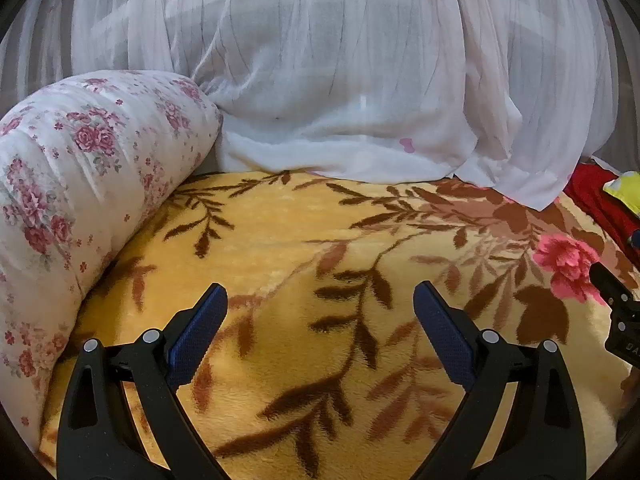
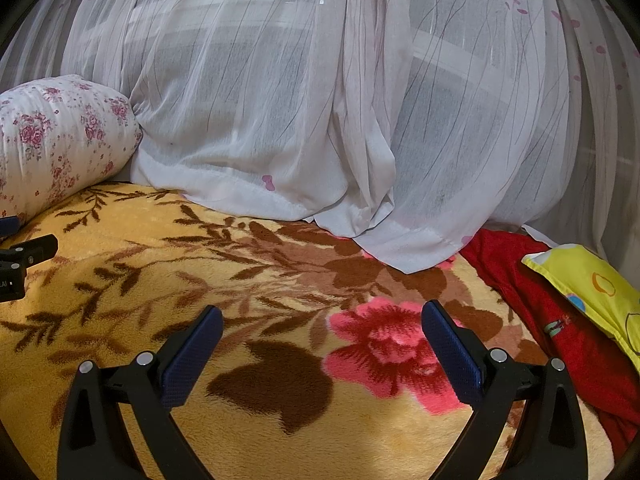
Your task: Collect trash
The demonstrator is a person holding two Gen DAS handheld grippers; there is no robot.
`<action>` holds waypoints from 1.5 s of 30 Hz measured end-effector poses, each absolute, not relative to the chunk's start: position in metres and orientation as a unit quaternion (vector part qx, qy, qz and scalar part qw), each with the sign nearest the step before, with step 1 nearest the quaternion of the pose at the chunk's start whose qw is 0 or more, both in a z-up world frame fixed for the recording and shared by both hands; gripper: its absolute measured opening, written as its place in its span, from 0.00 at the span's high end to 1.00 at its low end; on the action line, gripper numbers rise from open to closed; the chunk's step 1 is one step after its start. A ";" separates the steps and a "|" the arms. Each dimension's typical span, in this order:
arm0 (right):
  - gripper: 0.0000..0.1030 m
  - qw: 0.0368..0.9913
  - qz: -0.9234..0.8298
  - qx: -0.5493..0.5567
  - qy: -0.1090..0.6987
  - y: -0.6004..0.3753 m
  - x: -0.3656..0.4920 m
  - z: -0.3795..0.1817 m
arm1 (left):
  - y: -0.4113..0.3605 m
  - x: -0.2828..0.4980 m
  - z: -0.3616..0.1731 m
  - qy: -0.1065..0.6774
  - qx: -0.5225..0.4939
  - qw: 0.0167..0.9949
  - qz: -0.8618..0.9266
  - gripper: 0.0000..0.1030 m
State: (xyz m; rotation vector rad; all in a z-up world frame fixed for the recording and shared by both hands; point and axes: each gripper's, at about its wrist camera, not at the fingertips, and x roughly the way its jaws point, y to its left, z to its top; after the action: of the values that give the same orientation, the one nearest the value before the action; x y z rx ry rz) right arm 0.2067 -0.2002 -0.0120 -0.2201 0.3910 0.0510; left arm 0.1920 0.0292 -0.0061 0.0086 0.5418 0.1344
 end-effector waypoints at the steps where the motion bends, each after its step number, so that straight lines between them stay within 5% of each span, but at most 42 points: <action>1: 0.05 0.975 0.025 -0.109 0.194 -0.200 0.206 -0.012 | 0.031 0.191 -0.006 0.266 0.002 0.962 0.066 0.11; 45: 0.05 0.974 0.025 -0.111 0.195 -0.199 0.206 -0.012 | 0.027 0.184 -0.003 0.240 0.006 0.968 0.066 0.11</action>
State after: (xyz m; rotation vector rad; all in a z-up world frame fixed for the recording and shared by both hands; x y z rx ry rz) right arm 0.2061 -0.1990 -0.0120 -0.2233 0.3924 0.0505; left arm 0.1835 0.0270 -0.0026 0.0125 0.4861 0.1340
